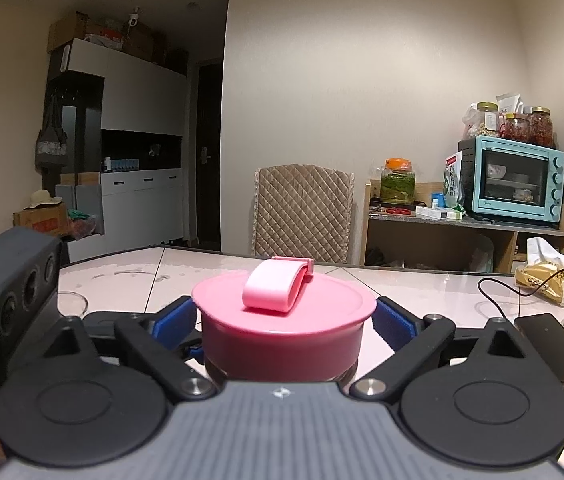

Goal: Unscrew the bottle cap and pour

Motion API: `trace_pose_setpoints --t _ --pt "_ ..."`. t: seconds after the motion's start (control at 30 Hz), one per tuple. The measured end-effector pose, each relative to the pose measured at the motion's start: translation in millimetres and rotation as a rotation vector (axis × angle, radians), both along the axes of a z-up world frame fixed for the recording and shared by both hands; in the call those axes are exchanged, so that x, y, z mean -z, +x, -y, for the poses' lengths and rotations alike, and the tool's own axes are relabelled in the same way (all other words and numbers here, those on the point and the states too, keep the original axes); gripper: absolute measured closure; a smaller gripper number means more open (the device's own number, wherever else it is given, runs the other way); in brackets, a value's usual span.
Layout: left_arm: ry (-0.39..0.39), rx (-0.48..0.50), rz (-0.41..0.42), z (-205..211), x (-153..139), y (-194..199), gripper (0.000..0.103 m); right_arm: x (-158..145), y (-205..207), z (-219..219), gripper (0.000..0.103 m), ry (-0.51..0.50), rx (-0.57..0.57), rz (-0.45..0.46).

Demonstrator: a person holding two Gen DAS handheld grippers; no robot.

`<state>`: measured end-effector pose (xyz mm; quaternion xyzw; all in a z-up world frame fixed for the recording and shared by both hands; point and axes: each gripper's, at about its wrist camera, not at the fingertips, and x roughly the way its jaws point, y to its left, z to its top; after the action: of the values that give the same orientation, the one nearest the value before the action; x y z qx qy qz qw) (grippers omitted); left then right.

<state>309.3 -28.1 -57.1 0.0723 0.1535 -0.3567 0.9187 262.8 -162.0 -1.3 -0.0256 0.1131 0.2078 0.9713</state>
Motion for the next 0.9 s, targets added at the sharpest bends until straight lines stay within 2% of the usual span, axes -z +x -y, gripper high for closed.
trace_pose_setpoints --t 0.5,0.6,0.9 --pt "-0.001 0.0 -0.001 -0.2 -0.1 0.3 0.013 0.6 -2.4 -2.9 0.013 -0.008 0.016 -0.007" --pt "-0.001 0.0 -0.001 -0.3 -0.1 0.4 0.013 1.8 -1.1 -1.9 0.017 -0.005 0.013 -0.01" --pt "-0.001 0.0 -0.001 -0.3 -0.2 0.5 0.013 7.3 -5.7 -0.9 0.018 0.001 0.0 0.018"
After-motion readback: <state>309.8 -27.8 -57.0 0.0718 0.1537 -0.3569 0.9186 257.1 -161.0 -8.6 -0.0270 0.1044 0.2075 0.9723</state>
